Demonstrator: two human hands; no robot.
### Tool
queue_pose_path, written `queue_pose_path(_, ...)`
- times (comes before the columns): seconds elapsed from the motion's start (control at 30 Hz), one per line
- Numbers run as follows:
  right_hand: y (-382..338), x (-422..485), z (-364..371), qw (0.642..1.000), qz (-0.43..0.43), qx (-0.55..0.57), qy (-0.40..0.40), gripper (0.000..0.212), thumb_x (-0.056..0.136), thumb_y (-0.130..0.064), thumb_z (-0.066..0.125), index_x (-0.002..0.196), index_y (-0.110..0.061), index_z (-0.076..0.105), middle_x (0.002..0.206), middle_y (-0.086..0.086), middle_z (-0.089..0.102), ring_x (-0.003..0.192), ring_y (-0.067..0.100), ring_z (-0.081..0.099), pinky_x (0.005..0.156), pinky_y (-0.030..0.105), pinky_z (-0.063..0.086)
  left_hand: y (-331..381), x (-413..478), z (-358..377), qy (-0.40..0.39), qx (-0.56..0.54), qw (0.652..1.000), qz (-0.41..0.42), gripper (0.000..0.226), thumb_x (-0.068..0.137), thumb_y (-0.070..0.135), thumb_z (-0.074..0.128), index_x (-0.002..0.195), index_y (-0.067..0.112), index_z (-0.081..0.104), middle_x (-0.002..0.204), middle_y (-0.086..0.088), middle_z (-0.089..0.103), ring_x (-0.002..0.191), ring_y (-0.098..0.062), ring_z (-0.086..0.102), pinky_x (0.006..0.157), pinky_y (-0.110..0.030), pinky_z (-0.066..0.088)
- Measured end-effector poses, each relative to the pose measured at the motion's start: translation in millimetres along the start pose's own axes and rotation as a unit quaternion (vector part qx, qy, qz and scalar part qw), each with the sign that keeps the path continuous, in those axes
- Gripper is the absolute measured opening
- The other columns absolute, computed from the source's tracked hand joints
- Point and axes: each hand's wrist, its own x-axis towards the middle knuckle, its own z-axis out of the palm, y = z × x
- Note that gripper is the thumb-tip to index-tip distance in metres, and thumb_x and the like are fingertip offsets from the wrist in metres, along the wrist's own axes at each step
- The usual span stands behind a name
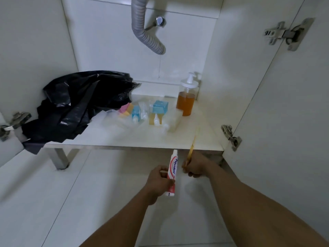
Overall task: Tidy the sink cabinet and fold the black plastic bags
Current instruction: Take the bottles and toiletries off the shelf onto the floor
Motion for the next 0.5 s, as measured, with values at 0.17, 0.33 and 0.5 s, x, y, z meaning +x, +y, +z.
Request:
queue_pose_path(0.17,31.8,-3.2,102.9,0.991,-0.002,-0.079,-0.106,0.008,0.086,-0.005,0.064,0.082,-0.012,0.064,0.073,0.005,0.060,0.065,0.018,0.057,0.055,0.024,0.044,-77.0,-29.1,-27.6,0.075,-0.007,0.992,-0.102,0.028,0.087,-0.005,0.069,0.103,0.012,0.054,0.100,-0.009,0.063,0.085,-0.023,0.067,0.067,-0.037,0.060)
queue_pose_path(0.33,49.8,-2.4,172.2,0.983,-0.004,-0.112,-0.145,0.022,0.086,-0.008,0.063,0.069,-0.015,0.051,0.075,0.003,0.053,0.079,0.020,0.057,0.062,0.024,0.044,-128.6,-35.0,-44.5,0.158,0.033,0.974,-0.157,0.024,0.086,0.006,0.072,0.109,0.010,0.067,0.107,-0.013,0.071,0.083,-0.022,0.070,0.076,-0.039,0.061)
queue_pose_path(0.5,47.9,-3.7,196.6,0.986,-0.001,-0.100,-0.135,0.025,0.086,-0.016,0.064,0.109,-0.007,0.060,0.118,0.014,0.062,0.109,0.029,0.061,0.083,0.027,0.045,-130.5,-28.7,-47.4,0.177,0.071,0.968,-0.161,0.022,0.088,0.010,0.071,0.109,0.006,0.073,0.100,-0.013,0.073,0.078,-0.021,0.070,0.063,-0.027,0.060)
